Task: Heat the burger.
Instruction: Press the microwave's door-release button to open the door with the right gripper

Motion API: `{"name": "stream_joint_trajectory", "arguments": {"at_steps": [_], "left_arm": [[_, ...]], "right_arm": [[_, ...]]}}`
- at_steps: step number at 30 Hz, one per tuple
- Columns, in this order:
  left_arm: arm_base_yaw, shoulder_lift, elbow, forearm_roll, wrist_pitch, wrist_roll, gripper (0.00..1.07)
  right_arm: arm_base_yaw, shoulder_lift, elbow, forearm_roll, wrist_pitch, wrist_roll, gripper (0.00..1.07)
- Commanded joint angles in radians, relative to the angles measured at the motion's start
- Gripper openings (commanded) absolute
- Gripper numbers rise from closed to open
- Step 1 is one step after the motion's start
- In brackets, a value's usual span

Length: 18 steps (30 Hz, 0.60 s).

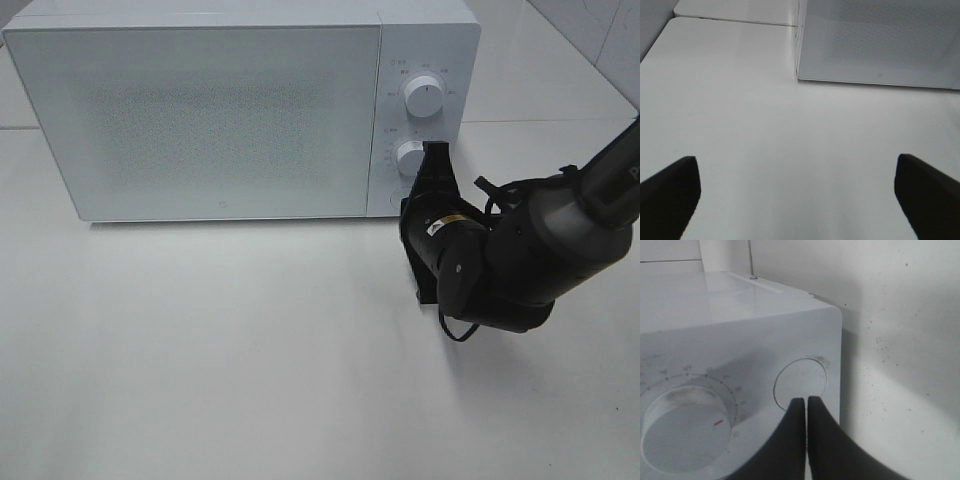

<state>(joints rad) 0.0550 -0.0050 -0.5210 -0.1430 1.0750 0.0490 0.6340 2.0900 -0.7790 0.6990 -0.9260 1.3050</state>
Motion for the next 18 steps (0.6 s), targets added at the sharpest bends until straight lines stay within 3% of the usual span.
{"name": "stream_joint_trajectory", "arguments": {"at_steps": [1, 18], "left_arm": [[0.004, -0.008, 0.004, 0.000, -0.003, -0.001, 0.98], [0.004, -0.008, 0.004, 0.000, -0.003, -0.001, 0.98]], "right_arm": [[-0.016, -0.002, -0.038, -0.012, 0.016, -0.035, 0.00], [-0.047, 0.006, -0.041, -0.014, 0.022, -0.063, 0.00]]}}
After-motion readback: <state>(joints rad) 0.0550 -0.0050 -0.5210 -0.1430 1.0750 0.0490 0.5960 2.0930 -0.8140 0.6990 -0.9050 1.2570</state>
